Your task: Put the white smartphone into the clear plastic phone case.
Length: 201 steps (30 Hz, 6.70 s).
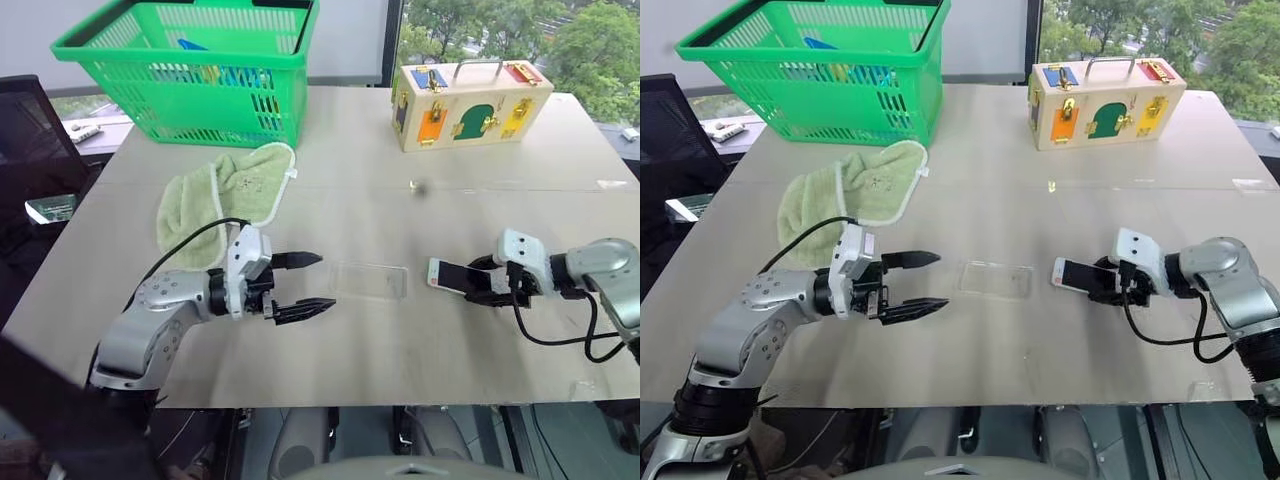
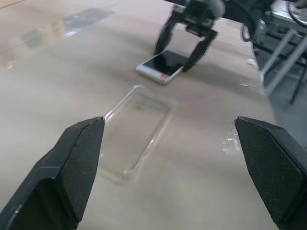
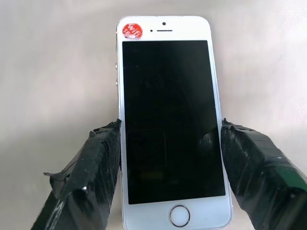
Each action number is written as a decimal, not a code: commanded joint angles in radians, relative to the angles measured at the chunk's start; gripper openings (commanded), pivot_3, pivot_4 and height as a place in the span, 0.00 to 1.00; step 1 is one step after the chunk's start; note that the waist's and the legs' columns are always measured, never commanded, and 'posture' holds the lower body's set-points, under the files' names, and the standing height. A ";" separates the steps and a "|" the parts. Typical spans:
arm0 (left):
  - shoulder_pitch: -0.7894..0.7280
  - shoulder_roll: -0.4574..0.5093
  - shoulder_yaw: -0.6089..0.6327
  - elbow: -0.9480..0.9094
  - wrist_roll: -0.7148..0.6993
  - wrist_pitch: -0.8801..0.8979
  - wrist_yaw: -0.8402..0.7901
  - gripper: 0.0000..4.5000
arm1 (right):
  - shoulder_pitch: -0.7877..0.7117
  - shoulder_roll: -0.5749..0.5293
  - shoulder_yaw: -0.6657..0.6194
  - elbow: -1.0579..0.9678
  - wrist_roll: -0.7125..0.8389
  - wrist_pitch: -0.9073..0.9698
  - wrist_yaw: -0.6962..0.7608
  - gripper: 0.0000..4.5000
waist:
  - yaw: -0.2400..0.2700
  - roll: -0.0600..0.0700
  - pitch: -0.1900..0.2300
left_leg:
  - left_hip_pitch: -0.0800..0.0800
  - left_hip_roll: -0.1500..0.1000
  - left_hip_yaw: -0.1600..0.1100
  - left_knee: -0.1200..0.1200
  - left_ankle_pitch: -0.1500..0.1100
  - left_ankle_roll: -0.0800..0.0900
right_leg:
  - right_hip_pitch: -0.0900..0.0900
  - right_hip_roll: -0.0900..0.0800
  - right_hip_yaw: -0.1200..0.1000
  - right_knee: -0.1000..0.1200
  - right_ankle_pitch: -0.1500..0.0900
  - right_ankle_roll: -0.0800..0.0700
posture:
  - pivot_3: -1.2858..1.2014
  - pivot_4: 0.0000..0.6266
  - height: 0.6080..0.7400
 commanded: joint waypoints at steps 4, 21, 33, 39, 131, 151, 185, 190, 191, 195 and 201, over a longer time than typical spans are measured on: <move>-0.027 0.000 0.010 0.044 0.011 -0.056 0.007 1.00 | -0.019 0.070 -0.076 -0.318 0.107 0.100 -0.127 0.62 | 0.000 0.001 0.000 | 0.000 0.000 0.000 -0.001 0.000 -0.001 | -0.001 0.000 0.000 0.000 0.000 0.000 | 0.52 0.24 1.00; 0.002 0.005 0.001 0.096 0.069 -0.147 0.014 1.00 | -0.173 0.195 0.288 -0.329 -0.080 0.160 -0.171 0.62 | -0.001 0.001 0.001 | -0.004 0.000 0.001 -0.002 -0.001 -0.001 | -0.006 -0.001 -0.001 0.000 0.000 -0.001 | 0.52 0.24 1.00; 0.048 0.049 0.043 0.105 0.023 -0.169 -0.060 1.00 | -0.184 0.186 0.329 -0.350 -0.169 0.207 -0.178 0.62 | -0.001 0.001 0.001 | -0.005 0.000 0.001 -0.002 -0.002 -0.003 | -0.007 0.000 -0.001 0.000 0.000 -0.001 | 0.52 0.24 1.00; 0.024 0.070 0.044 0.156 0.029 -0.181 -0.103 1.00 | -0.192 0.191 0.335 -0.361 -0.193 0.241 -0.182 0.62 | 0.000 0.001 0.001 | -0.005 0.000 0.001 -0.002 -0.003 -0.005 | -0.008 0.000 -0.001 0.000 0.000 0.000 | 0.52 0.24 1.00; 0.047 0.051 0.020 0.139 0.063 -0.212 -0.080 1.00 | -0.144 0.316 0.364 -0.159 -0.169 0.345 -0.331 0.01 | -0.001 0.002 0.000 | -0.004 0.001 0.001 -0.004 -0.004 -0.006 | -0.008 0.000 -0.001 0.000 -0.001 0.001 | 0.52 0.24 1.00; 0.023 0.043 0.003 0.149 0.066 -0.213 -0.075 1.00 | -0.134 0.428 0.222 -0.233 -0.009 0.453 -0.348 0.01 | -0.002 0.002 -0.002 | -0.003 0.002 0.001 -0.004 -0.004 -0.006 | -0.008 -0.001 -0.001 0.000 0.000 0.000 | 0.52 0.24 1.00; 0.078 0.050 0.024 0.105 0.053 -0.214 -0.044 1.00 | -0.325 0.240 0.279 0.123 -0.169 -0.082 0.011 0.01 | -0.025 0.005 0.002 | -0.005 0.001 0.003 -0.010 -0.001 -0.002 | -0.011 0.002 0.000 -0.001 0.000 -0.001 | 0.52 0.24 1.00; 0.063 0.049 0.017 0.120 0.054 -0.216 -0.050 1.00 | -0.308 0.231 0.261 0.091 -0.168 -0.073 0.015 0.01 | -0.025 0.005 0.002 | -0.005 0.001 0.003 -0.010 -0.001 -0.002 | -0.011 0.002 0.000 -0.001 0.000 -0.001 | 0.52 0.24 1.00; 0.061 0.050 0.016 0.121 0.054 -0.216 -0.052 1.00 | -0.306 0.231 0.257 0.084 -0.164 -0.067 0.016 0.01 | -0.025 0.005 0.002 | -0.005 0.001 0.004 -0.010 -0.001 -0.002 | -0.011 0.002 0.000 -0.001 0.000 -0.001 | 0.52 0.24 1.00; 0.054 0.050 0.013 0.129 0.056 -0.217 -0.058 1.00 | -0.297 0.230 0.244 0.053 -0.151 -0.043 0.018 0.01 | -0.025 0.005 0.002 | -0.005 0.001 0.003 -0.010 -0.001 -0.002 | -0.011 0.002 0.000 -0.001 0.000 -0.001 | 0.52 0.24 1.00; 0.051 0.050 0.013 0.137 0.060 -0.220 -0.062 1.00 | -0.280 0.231 0.227 0.019 -0.136 -0.013 0.008 0.01 | -0.025 0.005 0.002 | -0.005 0.001 0.004 -0.010 -0.001 -0.002 | -0.011 0.002 0.000 -0.001 0.000 -0.001 | 0.52 0.24 1.00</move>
